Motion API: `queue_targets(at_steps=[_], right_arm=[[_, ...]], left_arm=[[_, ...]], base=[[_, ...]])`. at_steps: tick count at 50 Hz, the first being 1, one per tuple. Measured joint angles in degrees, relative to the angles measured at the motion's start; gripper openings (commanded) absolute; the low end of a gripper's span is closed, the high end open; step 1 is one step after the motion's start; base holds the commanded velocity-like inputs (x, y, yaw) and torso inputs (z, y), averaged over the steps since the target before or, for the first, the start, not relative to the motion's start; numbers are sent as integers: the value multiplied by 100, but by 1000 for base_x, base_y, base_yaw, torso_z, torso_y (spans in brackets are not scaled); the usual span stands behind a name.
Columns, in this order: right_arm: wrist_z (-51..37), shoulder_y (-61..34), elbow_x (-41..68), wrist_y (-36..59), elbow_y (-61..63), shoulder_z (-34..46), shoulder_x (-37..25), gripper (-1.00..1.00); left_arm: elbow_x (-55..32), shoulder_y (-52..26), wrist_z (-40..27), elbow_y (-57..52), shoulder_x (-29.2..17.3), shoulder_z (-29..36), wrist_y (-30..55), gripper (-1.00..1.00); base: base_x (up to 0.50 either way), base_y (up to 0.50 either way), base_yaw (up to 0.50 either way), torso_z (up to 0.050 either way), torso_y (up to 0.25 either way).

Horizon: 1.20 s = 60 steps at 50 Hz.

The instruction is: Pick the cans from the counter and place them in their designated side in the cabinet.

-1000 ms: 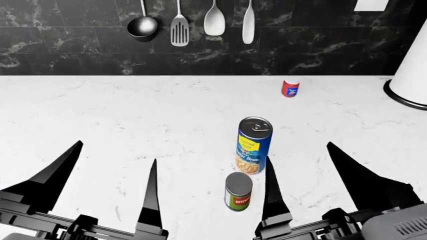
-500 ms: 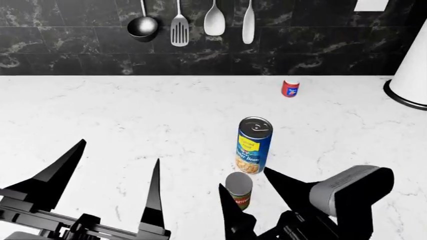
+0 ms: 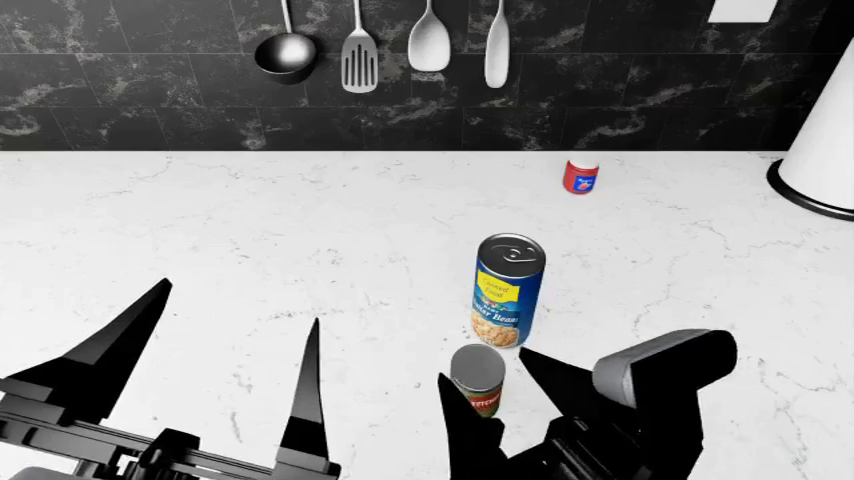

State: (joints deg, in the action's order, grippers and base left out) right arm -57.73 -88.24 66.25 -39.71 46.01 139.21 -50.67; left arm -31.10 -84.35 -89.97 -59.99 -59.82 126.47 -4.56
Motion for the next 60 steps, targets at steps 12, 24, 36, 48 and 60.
queue_targets(at_steps=[12, 24, 36, 48, 60], right_arm=[[131, 92, 216, -1, -212, -45, 146, 100], [340, 209, 561, -42, -589, -118, 310, 100], [574, 321, 921, -51, -920, -186, 457, 100], [749, 438, 1143, -53, -1168, -244, 530, 100], [702, 549, 938, -58, -1230, -299, 545, -100]], left_arm=[[15, -27, 0, 0, 16, 12, 5, 100], [61, -26, 0, 0, -5, 34, -12, 100], [154, -63, 0, 0, -87, 125, -98, 100], [193, -90, 0, 0, -113, 172, -125, 100], [169, -15, 0, 0, -82, 86, -67, 100]], base=[[0, 0, 0, 0, 0], [0, 0, 0, 0, 0], [0, 0, 0, 0, 0], [0, 0, 0, 0, 0], [0, 0, 0, 0, 0]])
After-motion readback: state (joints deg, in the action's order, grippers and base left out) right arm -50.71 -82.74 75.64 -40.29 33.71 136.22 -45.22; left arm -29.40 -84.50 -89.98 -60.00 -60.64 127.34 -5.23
